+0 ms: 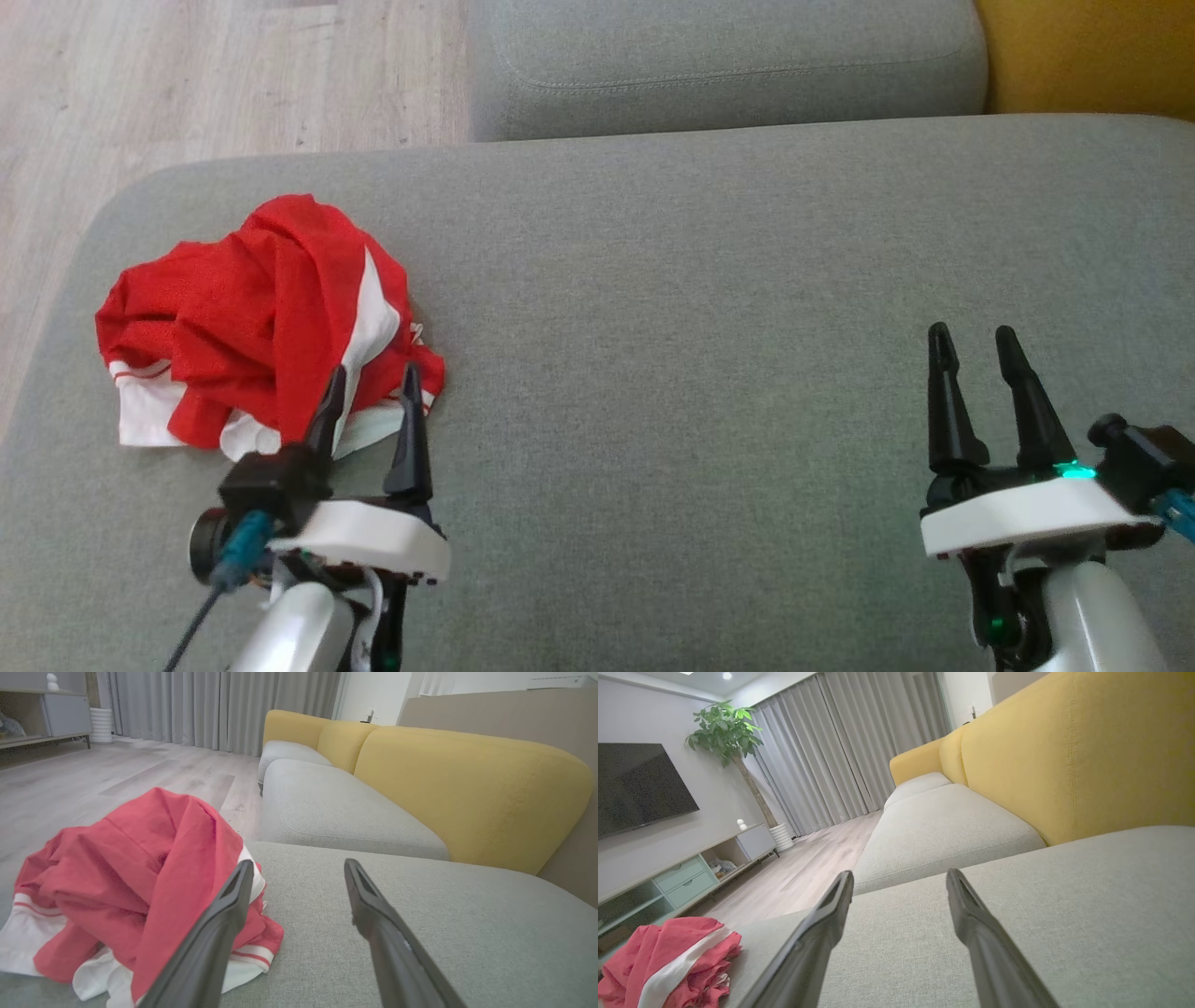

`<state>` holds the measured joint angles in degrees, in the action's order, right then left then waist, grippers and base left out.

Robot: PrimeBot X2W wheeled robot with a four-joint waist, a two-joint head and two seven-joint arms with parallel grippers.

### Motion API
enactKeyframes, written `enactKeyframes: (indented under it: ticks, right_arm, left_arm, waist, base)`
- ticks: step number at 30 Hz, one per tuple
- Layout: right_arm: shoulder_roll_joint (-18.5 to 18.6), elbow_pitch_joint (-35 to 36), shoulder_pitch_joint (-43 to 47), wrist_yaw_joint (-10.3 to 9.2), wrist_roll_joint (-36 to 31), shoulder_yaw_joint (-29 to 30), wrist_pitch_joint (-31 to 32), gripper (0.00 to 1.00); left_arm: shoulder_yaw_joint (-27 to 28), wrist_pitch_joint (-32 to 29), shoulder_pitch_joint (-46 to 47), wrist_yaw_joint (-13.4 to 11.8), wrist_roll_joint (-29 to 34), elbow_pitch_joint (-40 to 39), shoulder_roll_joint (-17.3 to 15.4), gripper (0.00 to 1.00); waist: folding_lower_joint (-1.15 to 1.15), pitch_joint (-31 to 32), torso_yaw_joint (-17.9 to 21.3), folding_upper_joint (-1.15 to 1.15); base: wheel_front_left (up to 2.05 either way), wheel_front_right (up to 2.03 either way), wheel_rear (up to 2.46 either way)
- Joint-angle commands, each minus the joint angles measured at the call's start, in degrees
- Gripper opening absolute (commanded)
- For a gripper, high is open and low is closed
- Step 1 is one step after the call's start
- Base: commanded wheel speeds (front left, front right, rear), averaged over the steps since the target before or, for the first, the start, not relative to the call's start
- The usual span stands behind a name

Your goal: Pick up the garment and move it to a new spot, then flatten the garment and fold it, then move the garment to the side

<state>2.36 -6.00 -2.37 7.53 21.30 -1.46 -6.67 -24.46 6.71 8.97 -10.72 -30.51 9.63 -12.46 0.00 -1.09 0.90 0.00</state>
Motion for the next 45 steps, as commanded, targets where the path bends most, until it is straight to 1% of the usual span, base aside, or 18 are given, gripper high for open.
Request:
enactKeyframes:
  ticks: [1, 9, 13, 18, 21, 26, 29, 36, 39, 45]
  right_arm:
    - [0.4, 2.6, -2.8, -0.03, -2.2, -1.2, -0.8, 1.00]
    - [0.4, 3.0, -2.8, -0.03, -10.5, -1.7, -2.2, 1.00]
    - [0.4, 3.0, -2.8, -0.03, -14.3, -2.4, -2.9, 1.00]
    - [0.4, 3.0, -2.6, -0.03, -15.5, -2.9, -3.7, 1.00]
    - [0.4, 2.7, -2.1, -0.03, -13.4, -2.2, -4.2, 1.00]
    - [0.5, 1.0, -1.2, -0.04, -8.3, -1.4, -5.1, 1.00]
    - [0.5, -0.1, -1.0, -0.04, -8.7, -1.7, -5.6, 1.00]
    - [0.5, -2.2, -0.8, -0.04, -12.6, -2.8, -6.6, 1.00]
    - [0.5, -3.0, -0.8, -0.04, -14.3, -3.3, -7.1, 1.00]
    - [0.5, -3.7, -1.0, -0.04, -18.0, -4.3, -8.1, 1.00]
  left_arm:
    - [0.4, 0.8, 3.8, -0.9, 1.9, -1.7, -1.4, 1.00]
    - [-5.3, 2.1, 6.3, -3.0, 8.4, 0.1, -3.7, 1.00]
    - [-7.8, 2.8, 7.3, -3.7, 10.8, 1.7, -4.2, 1.00]
    - [-7.7, 3.7, 7.0, -4.6, 9.0, 0.9, -3.3, 1.00]
    - [-6.0, 4.2, 5.9, -4.6, 6.8, -0.8, -2.5, 1.00]
    - [-3.2, 5.0, 3.4, -2.7, 5.6, -2.1, -1.5, 1.00]
    - [-2.2, 5.5, 2.1, -1.0, 5.9, -1.5, -0.5, 1.00]
    - [-2.1, 6.6, 1.1, 2.4, 9.2, 2.4, 0.8, 1.00]
    - [-1.4, 7.1, 0.6, 4.1, 9.1, 4.5, 2.1, 1.00]
    - [-0.6, 8.1, 0.8, 5.4, 14.0, 5.7, 2.8, 1.00]
  waist:
    - [0.00, 0.0, 0.0, 0.00]
    - [0.00, 0.0, 0.0, 0.00]
    - [0.00, 0.1, -0.1, 0.00]
    - [0.00, 0.1, -0.2, 0.00]
    - [0.00, 0.1, -0.3, 0.00]
    - [0.00, 0.1, -0.2, 0.00]
    - [0.00, 0.1, -0.1, 0.00]
    - [0.00, 0.2, 0.2, 0.00]
    - [0.00, 0.3, 0.4, 0.00]
    - [0.00, 0.5, 0.5, 0.00]
  base:
    - [0.00, 0.00, 0.00]
    - [0.00, 0.00, 0.00]
    - [0.00, 0.00, 0.00]
    - [0.00, 0.00, 0.00]
    - [0.00, 0.00, 0.00]
    - [0.00, 0.00, 0.00]
    - [0.00, 0.00, 0.00]
    - [0.00, 0.00, 0.00]
    - [0.00, 0.00, 0.00]
    - [0.00, 0.00, 0.00]
